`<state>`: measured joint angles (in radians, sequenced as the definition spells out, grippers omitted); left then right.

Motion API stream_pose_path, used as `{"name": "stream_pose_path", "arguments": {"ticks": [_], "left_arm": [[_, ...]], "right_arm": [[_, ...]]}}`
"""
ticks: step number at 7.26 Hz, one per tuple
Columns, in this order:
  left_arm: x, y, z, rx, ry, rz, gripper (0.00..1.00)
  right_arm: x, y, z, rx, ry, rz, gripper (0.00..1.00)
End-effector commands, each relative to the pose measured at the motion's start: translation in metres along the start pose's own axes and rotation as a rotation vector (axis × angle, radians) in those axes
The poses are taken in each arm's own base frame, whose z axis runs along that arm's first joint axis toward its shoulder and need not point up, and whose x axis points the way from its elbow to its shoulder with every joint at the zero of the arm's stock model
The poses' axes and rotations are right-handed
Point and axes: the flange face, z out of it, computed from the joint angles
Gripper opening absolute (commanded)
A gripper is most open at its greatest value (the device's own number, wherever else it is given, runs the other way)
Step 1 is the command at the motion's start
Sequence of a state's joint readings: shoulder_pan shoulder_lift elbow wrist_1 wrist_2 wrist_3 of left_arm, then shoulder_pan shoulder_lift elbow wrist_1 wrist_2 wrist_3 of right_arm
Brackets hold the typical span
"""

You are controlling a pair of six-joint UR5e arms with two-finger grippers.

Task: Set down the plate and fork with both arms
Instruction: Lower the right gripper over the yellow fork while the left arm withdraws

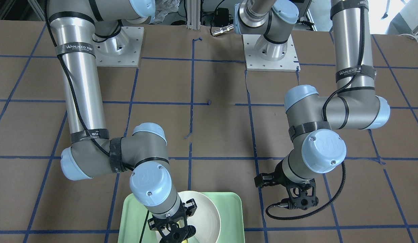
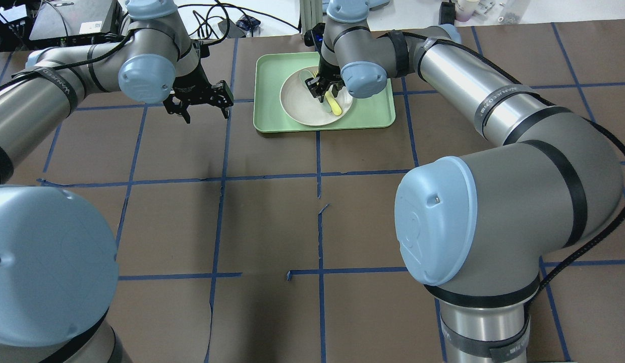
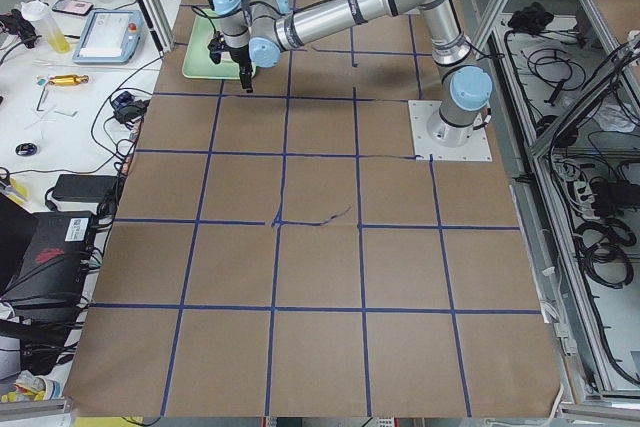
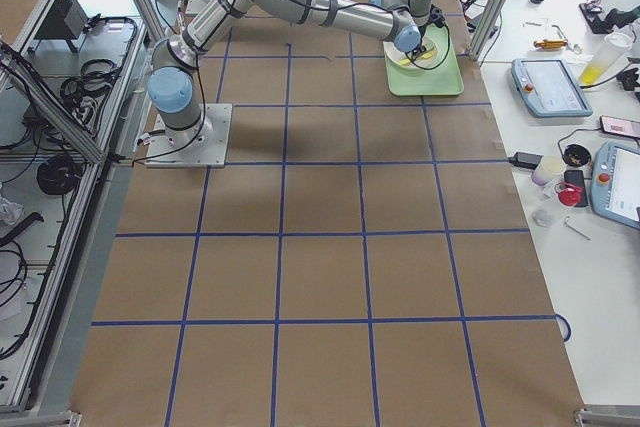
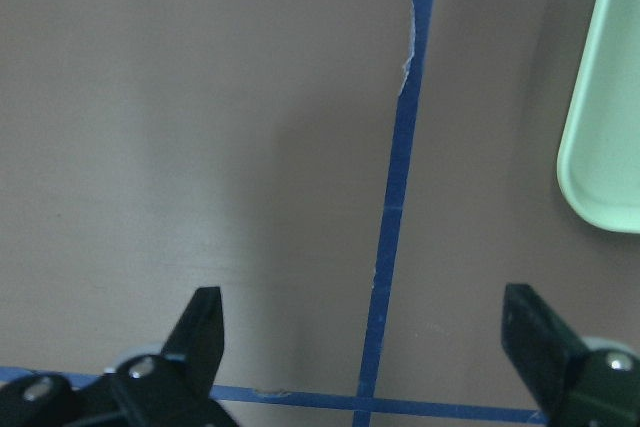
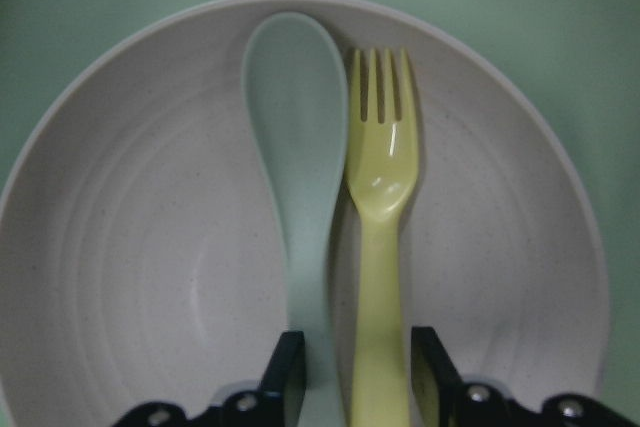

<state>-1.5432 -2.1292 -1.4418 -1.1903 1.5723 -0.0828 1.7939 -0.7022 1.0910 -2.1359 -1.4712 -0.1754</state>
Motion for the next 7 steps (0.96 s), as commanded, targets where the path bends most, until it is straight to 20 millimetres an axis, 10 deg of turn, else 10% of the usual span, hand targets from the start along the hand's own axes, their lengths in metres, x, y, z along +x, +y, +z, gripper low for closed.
{"name": "stream_pose_path", "arguments": {"ticks": [1, 7], "left_arm": [[0.0, 0.0, 0.001, -0.002, 0.0, 0.0, 1.0], [-0.003, -0.001, 0.003, -0.006, 0.0, 0.028, 1.0]], "right_arm": [[0.001, -0.007, -0.008, 0.019, 0.007, -0.001, 0.49], [0.008, -0.006, 0.006, -0.001, 0.032, 0.005, 0.44]]}}
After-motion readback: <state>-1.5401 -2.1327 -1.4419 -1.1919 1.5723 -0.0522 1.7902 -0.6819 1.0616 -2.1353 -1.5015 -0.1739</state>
